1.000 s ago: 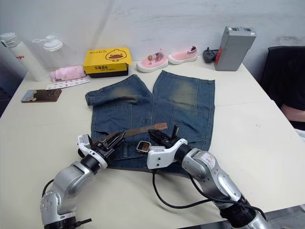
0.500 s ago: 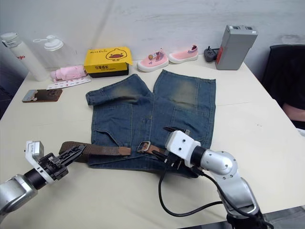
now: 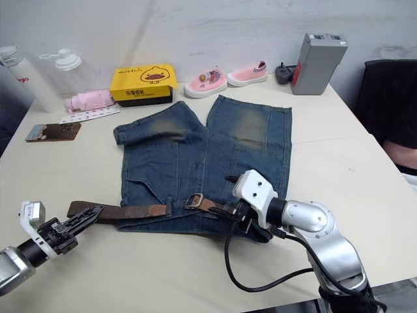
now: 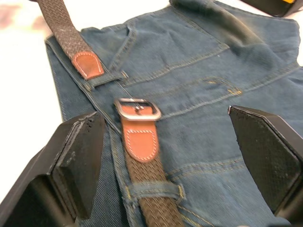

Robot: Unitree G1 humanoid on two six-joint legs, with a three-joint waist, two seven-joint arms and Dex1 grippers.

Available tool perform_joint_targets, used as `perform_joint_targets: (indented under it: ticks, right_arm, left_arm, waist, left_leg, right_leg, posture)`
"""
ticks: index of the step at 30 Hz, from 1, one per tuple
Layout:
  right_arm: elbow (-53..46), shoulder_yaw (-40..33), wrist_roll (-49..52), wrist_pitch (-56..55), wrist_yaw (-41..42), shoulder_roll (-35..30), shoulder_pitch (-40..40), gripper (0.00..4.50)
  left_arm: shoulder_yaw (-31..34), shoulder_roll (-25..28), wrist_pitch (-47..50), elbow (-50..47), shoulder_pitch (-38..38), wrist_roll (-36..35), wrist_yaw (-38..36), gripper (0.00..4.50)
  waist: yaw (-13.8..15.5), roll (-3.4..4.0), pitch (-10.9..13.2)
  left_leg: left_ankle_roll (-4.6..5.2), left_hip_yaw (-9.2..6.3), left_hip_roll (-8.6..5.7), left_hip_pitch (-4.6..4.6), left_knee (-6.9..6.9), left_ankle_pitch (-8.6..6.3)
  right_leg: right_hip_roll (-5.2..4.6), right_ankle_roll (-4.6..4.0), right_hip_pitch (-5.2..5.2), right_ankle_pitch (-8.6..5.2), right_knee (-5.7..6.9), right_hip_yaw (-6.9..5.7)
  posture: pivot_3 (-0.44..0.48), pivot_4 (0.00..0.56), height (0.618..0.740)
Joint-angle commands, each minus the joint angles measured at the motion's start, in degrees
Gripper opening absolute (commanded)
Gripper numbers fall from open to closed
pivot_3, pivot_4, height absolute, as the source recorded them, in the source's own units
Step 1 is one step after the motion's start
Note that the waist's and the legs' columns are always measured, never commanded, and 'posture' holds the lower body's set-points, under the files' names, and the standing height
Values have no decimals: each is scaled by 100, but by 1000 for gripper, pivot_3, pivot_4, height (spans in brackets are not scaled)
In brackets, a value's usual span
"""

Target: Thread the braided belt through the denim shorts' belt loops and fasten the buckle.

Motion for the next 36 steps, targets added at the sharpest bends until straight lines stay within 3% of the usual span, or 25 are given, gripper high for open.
perform_joint_targets:
  ticks: [1,8,30,36]
  right_arm:
    - [-230,-106,260,62,-45,-115,-77,4446]
    - [-298,-52,518,184,-193,-259,-128,4446]
    - [-546,64,912,409,-706,-236,-171,4446]
    - [-557,112,943,450,-823,-286,-201,4446]
  left_arm:
    - [222,87,8,69,-38,165,-320,0]
    - [171,110,135,-183,-107,321,-510,0]
    - [-413,-159,-114,-963,-590,-568,871,0]
    - [-979,-157,-42,-1078,-711,53,600,0]
  waist:
    - [-1,0,0]
    - [-12,-2,-1]
    - [-1,0,1]
    - [3,6,3]
  left_leg:
    - [1,1,9,0,-1,-1]
    - [-4,9,34,1,-3,-5]
    - [-8,6,39,1,-2,-6]
    - [-8,9,35,2,-1,-6]
  right_leg:
    - [-2,0,0,0,-1,1]
    - [4,-1,0,0,-2,0]
    - [4,-3,2,-2,0,11]
    - [8,-3,2,-2,0,4]
  posture:
    - [0,150,706]
    - [0,150,706]
    - [0,150,706]
    - [0,150,706]
